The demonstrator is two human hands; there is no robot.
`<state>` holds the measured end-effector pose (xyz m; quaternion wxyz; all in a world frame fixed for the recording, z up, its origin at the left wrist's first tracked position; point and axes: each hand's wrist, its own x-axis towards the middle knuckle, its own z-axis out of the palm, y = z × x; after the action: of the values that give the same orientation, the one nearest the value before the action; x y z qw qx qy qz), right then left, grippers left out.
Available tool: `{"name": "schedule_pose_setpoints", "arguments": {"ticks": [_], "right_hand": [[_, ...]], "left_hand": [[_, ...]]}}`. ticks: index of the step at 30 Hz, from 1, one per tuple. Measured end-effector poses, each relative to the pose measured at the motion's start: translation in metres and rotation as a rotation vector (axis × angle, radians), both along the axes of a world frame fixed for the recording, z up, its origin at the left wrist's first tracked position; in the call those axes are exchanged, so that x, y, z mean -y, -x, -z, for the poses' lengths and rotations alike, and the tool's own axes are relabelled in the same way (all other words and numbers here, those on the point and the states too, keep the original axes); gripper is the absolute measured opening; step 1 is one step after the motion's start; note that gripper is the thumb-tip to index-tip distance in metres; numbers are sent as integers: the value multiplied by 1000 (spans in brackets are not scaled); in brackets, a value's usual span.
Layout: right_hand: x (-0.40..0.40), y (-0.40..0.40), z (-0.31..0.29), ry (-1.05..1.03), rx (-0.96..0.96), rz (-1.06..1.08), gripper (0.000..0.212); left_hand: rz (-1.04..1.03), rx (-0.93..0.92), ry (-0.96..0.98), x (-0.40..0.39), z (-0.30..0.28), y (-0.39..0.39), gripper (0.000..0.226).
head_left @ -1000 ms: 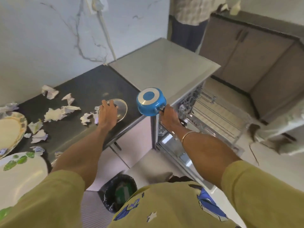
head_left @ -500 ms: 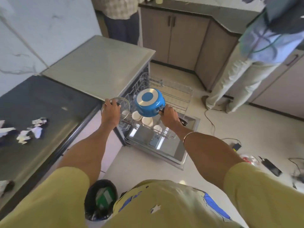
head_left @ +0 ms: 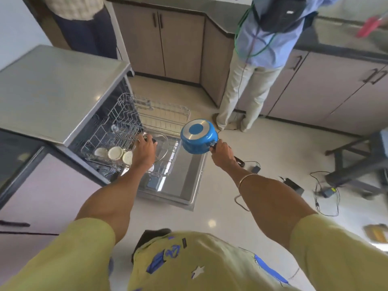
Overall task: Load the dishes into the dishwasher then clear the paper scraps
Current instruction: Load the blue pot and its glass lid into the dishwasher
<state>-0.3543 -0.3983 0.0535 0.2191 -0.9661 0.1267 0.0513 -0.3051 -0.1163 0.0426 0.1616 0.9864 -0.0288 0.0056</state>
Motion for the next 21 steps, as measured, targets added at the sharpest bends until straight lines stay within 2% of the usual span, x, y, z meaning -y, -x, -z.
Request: {"name": "schedule_pose_setpoints", "arguments": {"ticks": [9, 21], "right_hand": [[42, -44, 16, -28, -62, 5, 34], [53, -193, 18, -5, -128, -197, 33]], "left_hand": [[-13, -65, -11, 48, 16, -44, 32], [-257, -86, 82, 60, 46, -153, 37]]}}
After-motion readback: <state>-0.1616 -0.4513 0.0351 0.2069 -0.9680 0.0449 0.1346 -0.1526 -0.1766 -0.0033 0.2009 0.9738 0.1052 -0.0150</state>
